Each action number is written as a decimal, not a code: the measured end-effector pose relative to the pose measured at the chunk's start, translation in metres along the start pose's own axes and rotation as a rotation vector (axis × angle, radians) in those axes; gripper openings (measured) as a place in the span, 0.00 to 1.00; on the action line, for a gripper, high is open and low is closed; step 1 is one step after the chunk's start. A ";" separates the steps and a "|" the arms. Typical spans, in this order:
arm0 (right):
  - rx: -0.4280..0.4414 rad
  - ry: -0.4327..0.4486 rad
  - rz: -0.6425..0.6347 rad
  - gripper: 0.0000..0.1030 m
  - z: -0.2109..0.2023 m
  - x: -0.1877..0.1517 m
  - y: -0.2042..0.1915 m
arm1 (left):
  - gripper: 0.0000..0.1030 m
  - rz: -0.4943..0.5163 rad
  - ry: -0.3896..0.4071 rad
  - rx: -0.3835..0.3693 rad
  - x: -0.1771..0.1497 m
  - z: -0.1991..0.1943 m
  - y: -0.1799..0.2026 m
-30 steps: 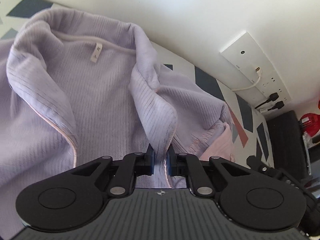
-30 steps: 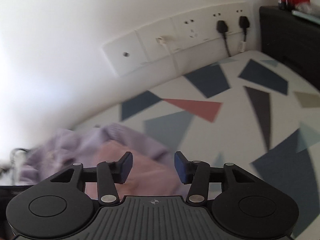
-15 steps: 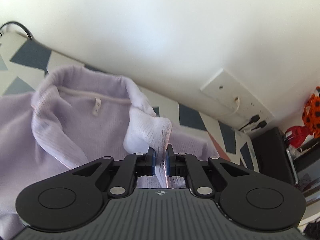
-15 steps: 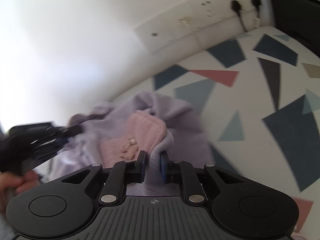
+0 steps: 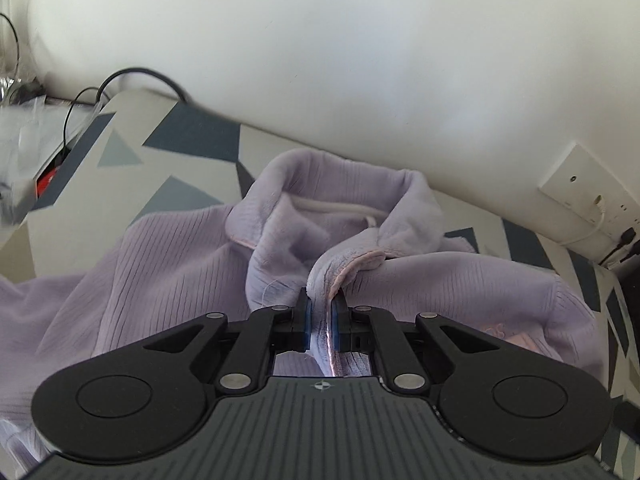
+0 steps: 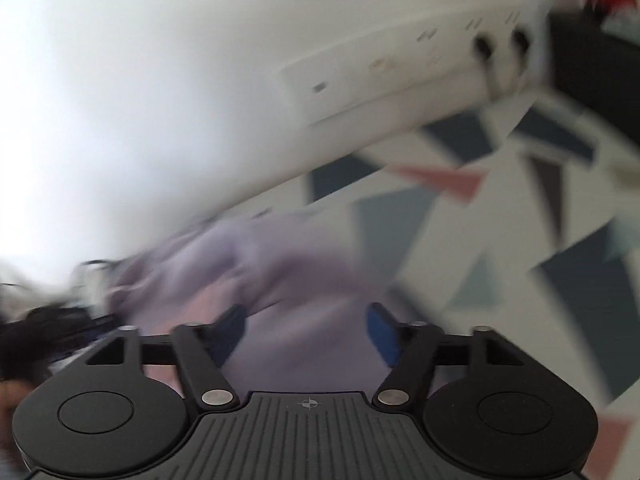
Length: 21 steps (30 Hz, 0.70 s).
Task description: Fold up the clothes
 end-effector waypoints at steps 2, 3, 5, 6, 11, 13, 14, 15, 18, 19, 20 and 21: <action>-0.034 -0.090 -0.008 0.70 0.021 -0.006 0.009 | 0.09 0.000 0.004 0.001 0.000 0.000 0.000; -0.030 -0.149 -0.011 0.73 0.032 -0.012 0.009 | 0.09 0.001 0.006 0.002 0.000 0.000 0.001; -0.007 -0.211 -0.045 0.77 0.043 -0.026 0.003 | 0.09 -0.001 0.006 0.004 0.001 0.001 0.002; -0.006 -0.215 -0.067 0.80 0.046 -0.033 0.000 | 0.09 -0.002 0.006 0.007 0.001 0.002 0.003; 0.004 -0.189 -0.108 0.09 0.046 -0.034 -0.010 | 0.09 0.021 0.011 0.019 -0.001 0.003 0.014; -0.034 -0.160 0.006 0.08 0.038 -0.022 0.008 | 0.09 0.035 0.017 0.014 -0.001 0.004 0.022; -0.057 -0.139 0.069 0.08 0.033 -0.014 0.019 | 0.09 0.038 0.014 -0.001 -0.002 0.005 0.027; -0.095 -0.093 0.129 0.08 0.023 -0.004 0.032 | 0.09 0.041 0.010 -0.019 -0.002 0.006 0.033; -0.242 0.134 0.261 0.07 -0.020 0.036 0.073 | 0.09 0.054 -0.017 -0.083 -0.009 0.013 0.054; -0.276 0.203 0.289 0.07 -0.035 0.047 0.083 | 0.09 0.070 -0.029 -0.104 -0.014 0.018 0.065; -0.303 0.260 0.312 0.08 -0.050 0.057 0.092 | 0.09 0.090 -0.040 -0.124 -0.019 0.022 0.077; -0.327 0.290 0.320 0.08 -0.059 0.063 0.098 | 0.09 0.109 -0.051 -0.143 -0.024 0.027 0.088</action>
Point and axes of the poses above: each gripper's, at about its wrist camera, not at the fingertips, and z roughly the way its jaws point, y to its right, x to its top, the point moved 8 cm from there along z, roughly the way its jaws point, and after that the axes turned 15 degrees about -x, right-handed, at the moved point
